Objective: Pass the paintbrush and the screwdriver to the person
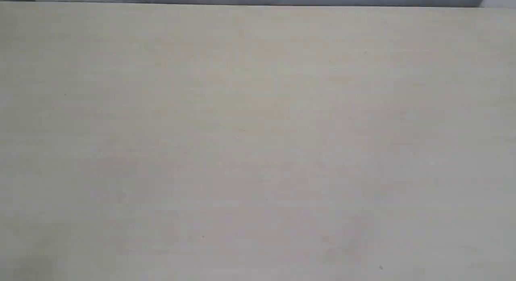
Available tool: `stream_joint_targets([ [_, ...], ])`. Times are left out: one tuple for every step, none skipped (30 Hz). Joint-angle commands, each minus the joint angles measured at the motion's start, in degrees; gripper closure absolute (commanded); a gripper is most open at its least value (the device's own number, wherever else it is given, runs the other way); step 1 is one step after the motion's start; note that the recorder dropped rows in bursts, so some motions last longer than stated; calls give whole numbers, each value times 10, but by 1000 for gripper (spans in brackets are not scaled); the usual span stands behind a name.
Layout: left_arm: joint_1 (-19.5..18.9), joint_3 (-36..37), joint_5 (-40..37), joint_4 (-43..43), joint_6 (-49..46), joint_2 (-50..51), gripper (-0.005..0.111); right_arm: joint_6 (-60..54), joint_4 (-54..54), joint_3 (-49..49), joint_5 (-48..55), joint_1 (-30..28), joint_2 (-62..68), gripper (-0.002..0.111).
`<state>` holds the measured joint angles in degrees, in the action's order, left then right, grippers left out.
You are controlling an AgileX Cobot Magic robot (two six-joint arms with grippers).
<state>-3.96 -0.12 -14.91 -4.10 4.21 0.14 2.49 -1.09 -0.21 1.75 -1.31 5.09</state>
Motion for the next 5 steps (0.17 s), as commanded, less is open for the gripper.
stream_joint_targets([
  [3,1,6,3,1,-1,107,-3,3,2,1,1,-2,104],
  [3,1,6,3,1,-1,107,-3,3,2,1,1,-2,104],
  [3,1,6,3,1,-1,107,-3,3,2,1,1,-2,104],
  [3,1,7,2,1,-1,107,-3,3,2,1,1,-2,104],
  [3,1,7,2,1,-1,107,-3,3,2,1,1,-2,104],
])
